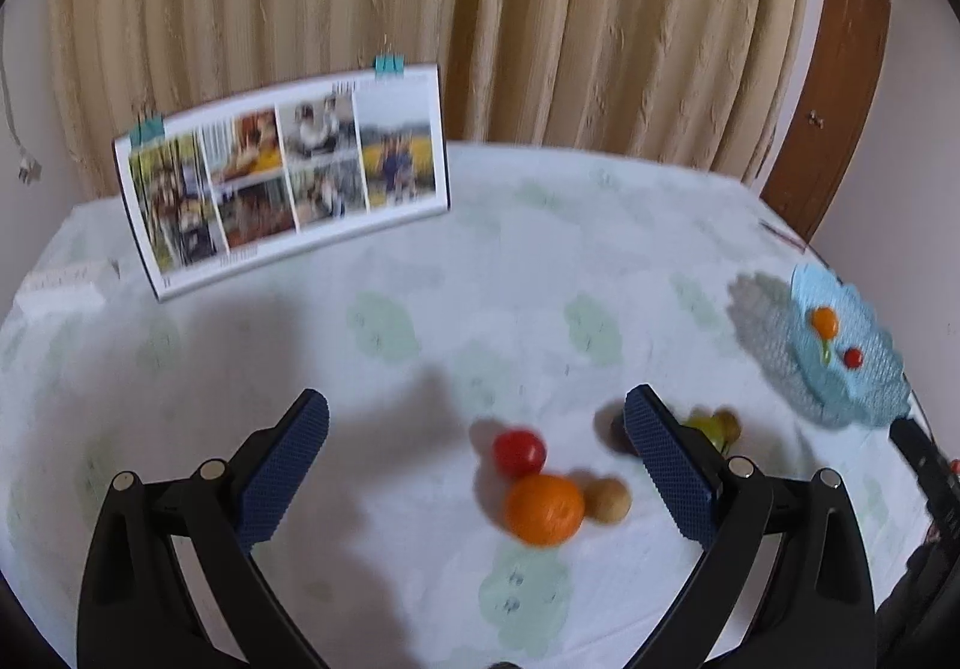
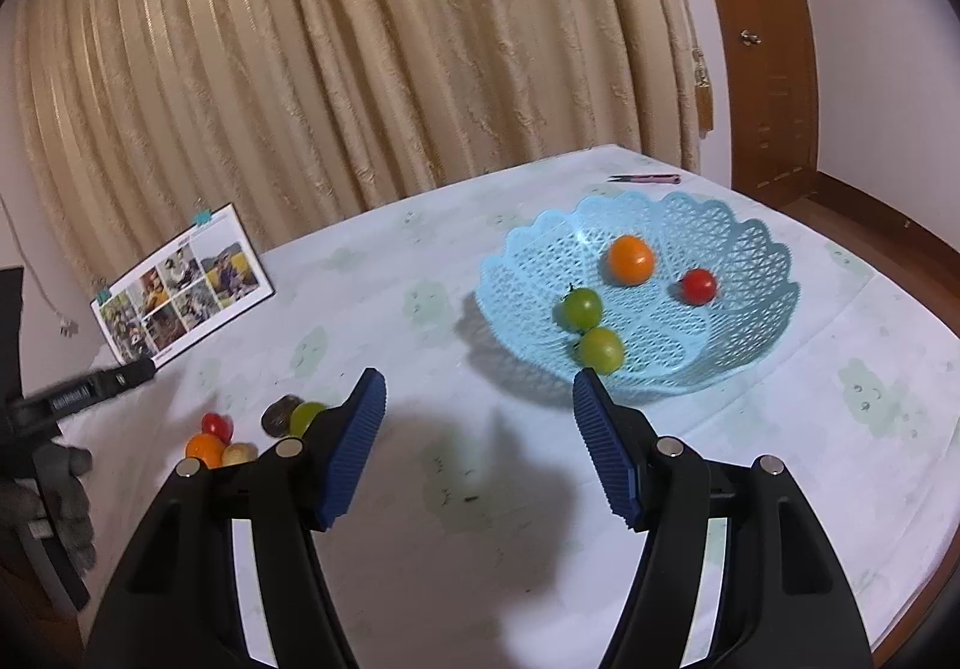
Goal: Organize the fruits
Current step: 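Withdraw both tools from the basket back toward the remaining fruit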
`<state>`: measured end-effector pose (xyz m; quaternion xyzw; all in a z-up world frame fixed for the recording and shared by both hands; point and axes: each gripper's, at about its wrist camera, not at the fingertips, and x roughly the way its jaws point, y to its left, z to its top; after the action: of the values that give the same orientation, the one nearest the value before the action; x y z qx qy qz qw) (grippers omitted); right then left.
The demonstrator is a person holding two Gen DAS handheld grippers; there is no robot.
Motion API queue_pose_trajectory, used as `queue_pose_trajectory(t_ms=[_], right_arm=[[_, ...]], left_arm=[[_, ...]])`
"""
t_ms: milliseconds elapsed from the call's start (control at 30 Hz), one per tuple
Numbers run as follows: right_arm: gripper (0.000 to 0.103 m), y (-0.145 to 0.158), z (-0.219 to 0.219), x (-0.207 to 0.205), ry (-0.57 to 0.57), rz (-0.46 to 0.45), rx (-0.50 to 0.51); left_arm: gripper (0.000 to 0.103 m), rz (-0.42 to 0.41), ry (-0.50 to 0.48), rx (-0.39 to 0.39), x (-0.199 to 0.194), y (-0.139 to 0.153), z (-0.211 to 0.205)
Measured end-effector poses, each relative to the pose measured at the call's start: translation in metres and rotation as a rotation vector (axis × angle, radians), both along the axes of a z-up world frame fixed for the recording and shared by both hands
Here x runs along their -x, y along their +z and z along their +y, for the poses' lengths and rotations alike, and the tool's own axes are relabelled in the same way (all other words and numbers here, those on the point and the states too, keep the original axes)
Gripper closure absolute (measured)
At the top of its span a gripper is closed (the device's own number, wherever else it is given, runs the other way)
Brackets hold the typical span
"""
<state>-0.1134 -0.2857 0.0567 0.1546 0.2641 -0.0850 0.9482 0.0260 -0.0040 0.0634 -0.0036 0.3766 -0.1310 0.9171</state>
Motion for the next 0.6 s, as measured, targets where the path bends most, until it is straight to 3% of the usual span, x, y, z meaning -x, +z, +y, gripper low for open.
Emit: queue_pose_trajectory(t_ms=[267,500,600], right_arm=[[0.036,-0.009,0.011,-0.004,0.041,0.03,-0.001],[0.036,-0.016,0.017,-0.007,0.068,0.055,-0.005],[0.036,-0.018,0.019,-0.01,0.079,0.064,-0.005]], left_arm=[[0.006,0.075,-0.045,-0.042,0.017,-0.04,-0.014],[0.026,0.111,-0.07,-0.048,0.014,-0.055,-0.019],[0.029,0.129,-0.081,-0.028,0.012,-0.058,-0.018]])
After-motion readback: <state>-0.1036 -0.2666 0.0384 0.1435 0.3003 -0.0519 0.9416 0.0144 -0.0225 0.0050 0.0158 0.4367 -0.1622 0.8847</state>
